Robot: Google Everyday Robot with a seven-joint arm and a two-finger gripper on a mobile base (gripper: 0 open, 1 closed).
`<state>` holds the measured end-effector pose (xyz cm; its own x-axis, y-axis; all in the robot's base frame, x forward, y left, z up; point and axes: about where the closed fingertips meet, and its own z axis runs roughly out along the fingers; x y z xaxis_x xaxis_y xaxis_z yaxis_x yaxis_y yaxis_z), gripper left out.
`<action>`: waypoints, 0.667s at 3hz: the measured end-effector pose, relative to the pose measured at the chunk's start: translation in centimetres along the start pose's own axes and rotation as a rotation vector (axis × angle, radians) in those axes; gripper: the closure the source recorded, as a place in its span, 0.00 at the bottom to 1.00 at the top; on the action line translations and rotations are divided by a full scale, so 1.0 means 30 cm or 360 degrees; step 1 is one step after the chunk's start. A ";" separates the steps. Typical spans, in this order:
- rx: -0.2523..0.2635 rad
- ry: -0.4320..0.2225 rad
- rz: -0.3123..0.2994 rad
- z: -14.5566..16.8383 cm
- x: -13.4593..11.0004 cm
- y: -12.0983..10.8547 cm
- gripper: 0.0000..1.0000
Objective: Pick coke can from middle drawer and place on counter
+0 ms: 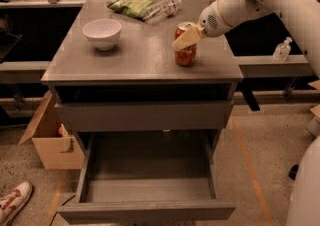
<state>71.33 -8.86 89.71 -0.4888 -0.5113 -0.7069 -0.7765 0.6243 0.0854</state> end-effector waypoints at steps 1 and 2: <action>0.0015 -0.0045 0.0021 -0.037 0.013 -0.004 0.00; 0.0120 -0.0105 0.0032 -0.158 0.038 -0.001 0.00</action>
Offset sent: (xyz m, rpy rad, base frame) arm -0.0541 -0.0733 0.0584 0.0151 -0.1460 -0.1550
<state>68.91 -12.25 92.21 -0.4749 -0.4595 -0.7506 -0.7334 0.6781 0.0489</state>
